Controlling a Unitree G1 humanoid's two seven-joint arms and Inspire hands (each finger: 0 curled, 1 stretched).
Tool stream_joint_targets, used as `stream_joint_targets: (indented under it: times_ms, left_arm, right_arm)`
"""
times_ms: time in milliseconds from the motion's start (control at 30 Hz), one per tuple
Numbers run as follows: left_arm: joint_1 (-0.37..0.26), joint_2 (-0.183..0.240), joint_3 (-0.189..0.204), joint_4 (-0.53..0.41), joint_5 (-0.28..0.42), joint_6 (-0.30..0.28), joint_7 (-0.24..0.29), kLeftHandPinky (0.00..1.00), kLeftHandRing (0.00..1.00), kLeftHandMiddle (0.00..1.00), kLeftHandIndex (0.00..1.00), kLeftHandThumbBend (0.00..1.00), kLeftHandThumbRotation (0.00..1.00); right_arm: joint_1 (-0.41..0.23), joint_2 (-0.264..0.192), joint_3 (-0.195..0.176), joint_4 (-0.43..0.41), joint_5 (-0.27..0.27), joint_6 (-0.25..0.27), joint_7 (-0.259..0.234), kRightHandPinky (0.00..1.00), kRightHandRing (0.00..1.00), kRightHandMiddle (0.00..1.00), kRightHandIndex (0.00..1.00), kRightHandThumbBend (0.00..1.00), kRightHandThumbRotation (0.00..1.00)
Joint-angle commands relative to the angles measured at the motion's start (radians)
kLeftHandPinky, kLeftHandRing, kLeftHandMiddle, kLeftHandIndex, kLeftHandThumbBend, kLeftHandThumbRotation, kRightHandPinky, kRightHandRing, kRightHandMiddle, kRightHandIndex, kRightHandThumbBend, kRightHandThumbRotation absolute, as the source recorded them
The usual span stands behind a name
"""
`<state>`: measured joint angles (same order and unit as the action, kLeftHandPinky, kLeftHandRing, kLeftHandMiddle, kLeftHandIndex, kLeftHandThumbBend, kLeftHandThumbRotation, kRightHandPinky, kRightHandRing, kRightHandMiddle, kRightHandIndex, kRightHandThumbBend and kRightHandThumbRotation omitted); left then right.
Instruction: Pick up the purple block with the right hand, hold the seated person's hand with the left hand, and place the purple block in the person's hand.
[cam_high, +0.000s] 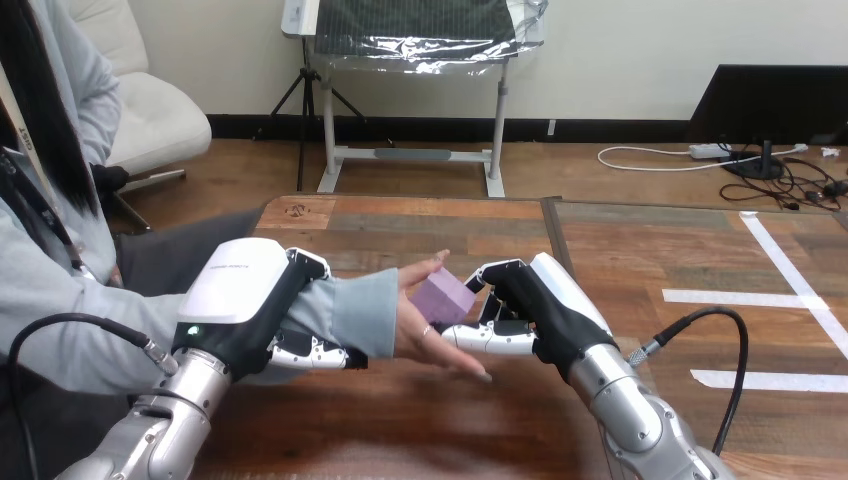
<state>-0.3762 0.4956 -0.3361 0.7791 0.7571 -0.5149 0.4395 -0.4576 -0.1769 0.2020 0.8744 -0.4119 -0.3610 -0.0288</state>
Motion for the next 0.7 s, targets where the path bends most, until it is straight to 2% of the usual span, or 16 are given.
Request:
stream_joint_targets:
  times_ms: [0, 233, 667]
  left_arm:
    - [-0.116, -0.021, -0.001, -0.061, 0.002, -0.031, 0.039, 0.28, 0.3, 0.33, 0.35, 0.9, 0.37]
    - [-0.11, -0.012, -0.003, -0.055, 0.004, -0.042, 0.048, 0.3, 0.31, 0.34, 0.36, 0.9, 0.37]
    - [-0.099, 0.004, -0.002, -0.036, -0.002, -0.074, 0.054, 0.32, 0.33, 0.36, 0.38, 0.91, 0.36]
  right_arm:
    - [-0.093, -0.003, 0.012, -0.055, -0.002, 0.011, 0.006, 0.36, 0.4, 0.46, 0.47, 0.64, 0.56]
    - [-0.093, -0.007, 0.01, -0.061, 0.001, 0.022, 0.007, 0.46, 0.5, 0.54, 0.54, 0.73, 0.61]
    - [-0.097, -0.02, 0.006, -0.062, 0.007, 0.026, 0.017, 0.47, 0.51, 0.55, 0.56, 0.76, 0.64]
